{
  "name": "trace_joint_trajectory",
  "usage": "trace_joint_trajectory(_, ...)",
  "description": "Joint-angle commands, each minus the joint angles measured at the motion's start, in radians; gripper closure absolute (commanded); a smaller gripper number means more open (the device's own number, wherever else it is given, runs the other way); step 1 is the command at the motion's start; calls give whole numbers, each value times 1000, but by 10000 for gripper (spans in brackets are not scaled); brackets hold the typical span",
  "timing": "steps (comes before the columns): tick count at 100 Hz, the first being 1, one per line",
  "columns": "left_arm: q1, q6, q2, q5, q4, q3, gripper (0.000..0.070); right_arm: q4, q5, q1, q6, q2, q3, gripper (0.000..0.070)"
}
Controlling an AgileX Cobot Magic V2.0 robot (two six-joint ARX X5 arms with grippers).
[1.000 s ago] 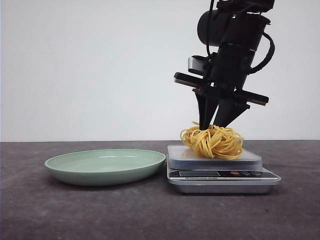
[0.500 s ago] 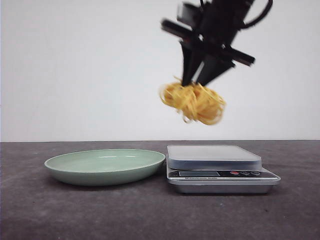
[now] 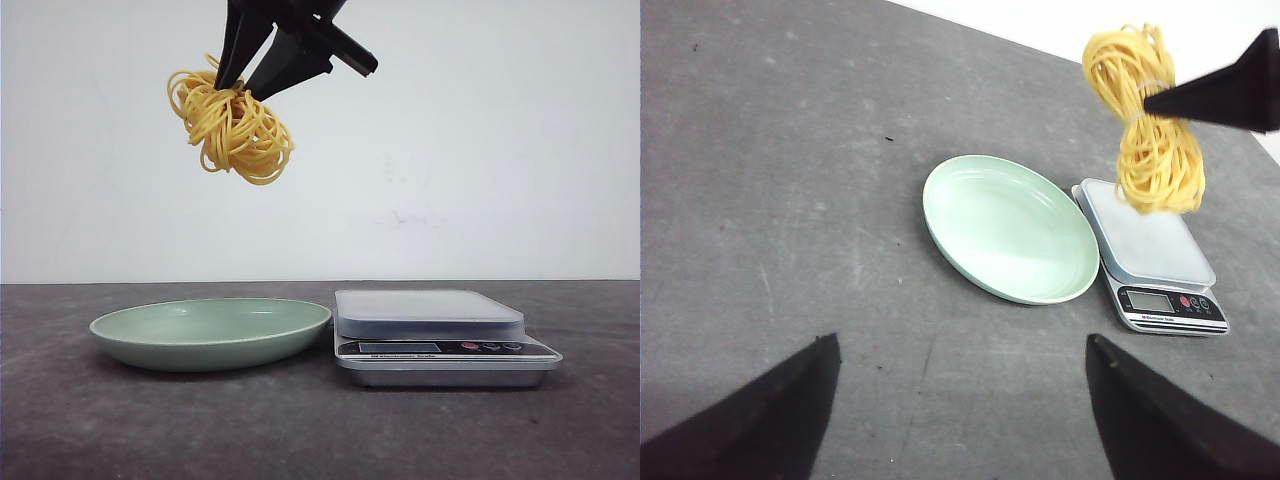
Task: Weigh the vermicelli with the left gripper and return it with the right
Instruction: 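Lift the vermicelli with the right gripper and carry it over the plate, then open the right gripper to drop the vermicelli onto the plate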
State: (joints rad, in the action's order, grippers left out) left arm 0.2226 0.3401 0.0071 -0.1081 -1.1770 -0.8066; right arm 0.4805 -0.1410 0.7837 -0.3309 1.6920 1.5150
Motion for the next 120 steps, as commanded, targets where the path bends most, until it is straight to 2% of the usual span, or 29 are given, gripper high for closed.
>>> trace_joint_trajectory(1, -1, -9, 0, -5, 14, -6, 239, 13, 4, 5, -7, 55, 60, 700)
trace_joint_trajectory(32, -1, -7, 0, -6, 14, -6, 239, 208, 3, -16, 11, 287, 322, 700)
trace_joint_trajectory(56, -1, -7, 0, -6, 13, -6, 239, 300, -24, -40, 3, 418, 364, 700)
trace_joint_trajectory(85, -1, -7, 0, -6, 13, -6, 239, 279, -28, -41, 18, 480, 364, 700)
trace_joint_trajectory(96, -1, -8, 0, -6, 13, -6, 239, 263, -61, -41, 18, 480, 364, 697)
trace_joint_trajectory(100, -1, -8, 0, -6, 13, -6, 239, 256, -69, -41, 16, 480, 364, 630)
trace_joint_trajectory(107, -1, -11, 0, -5, 13, -6, 239, 253, -71, -40, 13, 480, 364, 346)
trace_joint_trajectory(110, -1, -11, 0, -5, 13, -6, 239, 253, -70, -40, 13, 480, 364, 256)
trace_joint_trajectory(113, -1, -11, 0, -5, 14, -6, 239, 254, -68, -40, 11, 480, 364, 223)
trace_joint_trajectory(120, -1, -11, 0, -5, 14, -6, 239, 253, -68, -40, 7, 479, 364, 224)
